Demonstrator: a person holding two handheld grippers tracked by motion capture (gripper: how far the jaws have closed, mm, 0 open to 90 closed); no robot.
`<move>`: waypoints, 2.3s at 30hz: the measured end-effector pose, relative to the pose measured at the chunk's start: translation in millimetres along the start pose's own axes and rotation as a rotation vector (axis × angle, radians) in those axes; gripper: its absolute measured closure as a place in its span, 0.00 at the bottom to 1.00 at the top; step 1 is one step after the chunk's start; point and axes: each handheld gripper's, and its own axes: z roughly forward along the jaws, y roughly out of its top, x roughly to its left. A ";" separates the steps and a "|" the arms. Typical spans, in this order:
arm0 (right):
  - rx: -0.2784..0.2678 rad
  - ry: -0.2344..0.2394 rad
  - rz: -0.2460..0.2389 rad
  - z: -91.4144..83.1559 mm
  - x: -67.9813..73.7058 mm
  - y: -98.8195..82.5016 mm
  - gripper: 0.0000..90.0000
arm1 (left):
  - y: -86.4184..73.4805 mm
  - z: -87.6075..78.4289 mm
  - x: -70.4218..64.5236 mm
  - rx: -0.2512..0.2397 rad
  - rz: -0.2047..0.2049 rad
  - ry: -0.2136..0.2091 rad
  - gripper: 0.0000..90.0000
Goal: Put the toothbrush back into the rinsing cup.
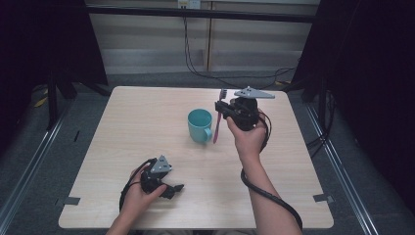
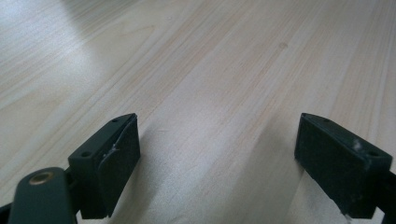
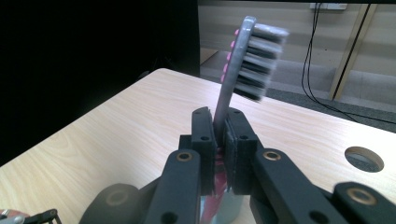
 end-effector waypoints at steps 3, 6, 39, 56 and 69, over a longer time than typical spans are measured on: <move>-0.005 -0.004 -0.005 1.7 -0.8 1.5 0.93 | 0.0 0.0 0.0 0.000 0.000 -0.001 0.15; -0.012 -0.006 -0.001 4.0 -2.4 3.5 0.93 | 0.1 0.2 -0.1 -0.001 0.000 -0.001 0.15; -0.034 -0.031 -0.024 20.0 -14.6 26.8 0.93 | 0.2 -0.1 -0.1 0.002 0.003 -0.005 0.15; -0.063 -0.022 -0.028 29.7 -12.1 37.5 0.93 | 0.2 -0.1 -0.1 0.002 0.002 -0.007 0.15; -0.086 -0.028 -0.009 40.1 -16.0 40.7 0.93 | 0.5 0.3 -0.2 0.002 0.003 -0.007 0.15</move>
